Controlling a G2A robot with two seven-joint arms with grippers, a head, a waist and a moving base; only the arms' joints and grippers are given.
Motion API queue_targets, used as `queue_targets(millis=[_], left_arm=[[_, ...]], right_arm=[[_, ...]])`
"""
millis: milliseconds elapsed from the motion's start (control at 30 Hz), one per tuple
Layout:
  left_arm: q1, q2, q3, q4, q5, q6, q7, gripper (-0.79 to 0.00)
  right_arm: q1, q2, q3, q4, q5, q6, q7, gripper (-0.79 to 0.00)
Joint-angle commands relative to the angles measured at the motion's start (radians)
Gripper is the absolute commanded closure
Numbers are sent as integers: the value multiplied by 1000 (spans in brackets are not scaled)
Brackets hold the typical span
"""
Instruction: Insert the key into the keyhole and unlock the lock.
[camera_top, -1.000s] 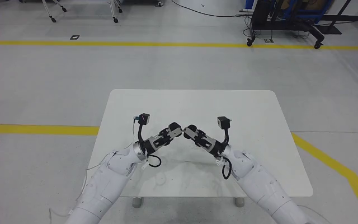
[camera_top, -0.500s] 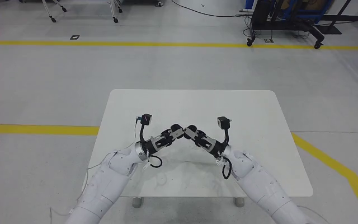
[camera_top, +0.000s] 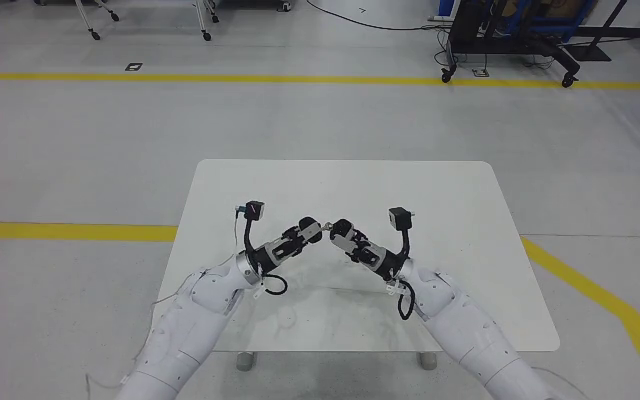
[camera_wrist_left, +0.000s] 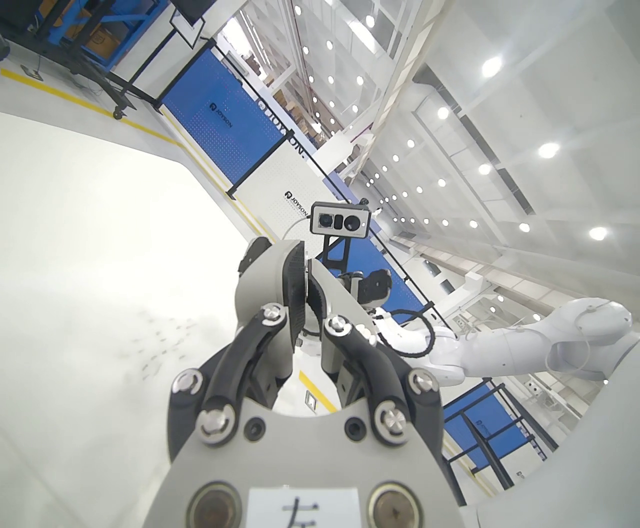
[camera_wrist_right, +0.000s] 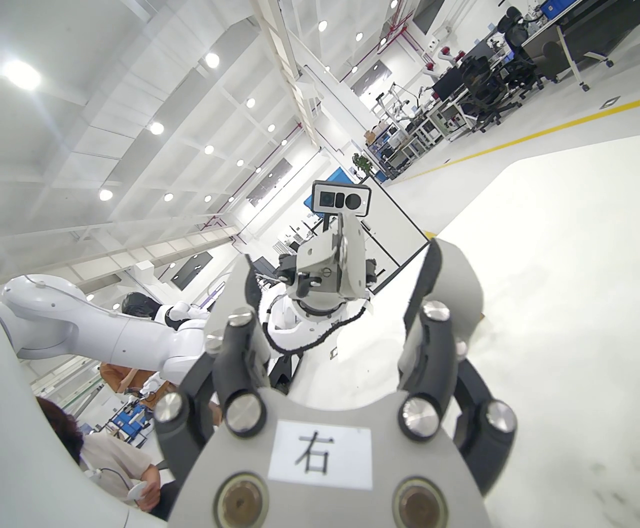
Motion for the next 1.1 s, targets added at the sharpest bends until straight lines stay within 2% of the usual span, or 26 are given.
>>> queue_targets(millis=[0,400,433,533,600,667,900,933,1000,1067], left_arm=[[1,2,-8,-4,7,10,3,0],[8,2,-2,-7,30,15,-3,0],[10,4,0,-3,57,3,-9,0],[9,5,8,5,111,-25,-29,0],[2,12,1,-6,154,-65,-60,0],[-2,18,-2,-15,171,-100,-99,0],[-7,30,-15,-8,232,-145,-113,0],[-5,30,-14,-11,244,-146,-104,0],[-1,30,-8,-18,266,-155,-93,0],[3,30,-3,-21,272,-161,-83,0]], right_arm=[[0,0,0,0,0,0,0,-785],[1,0,1,-2,-7,4,2,-785],[11,4,11,-6,-63,21,21,-785],[31,31,79,-42,-362,98,70,-785],[-1,49,125,-83,-432,81,85,-785],[-21,69,166,-120,-470,32,157,-785],[-77,109,226,-203,-321,-1,359,-785],[-81,112,227,-208,-293,-4,375,-717],[-85,116,222,-213,-248,-6,399,-674],[-82,118,212,-208,-220,-2,412,-594]])
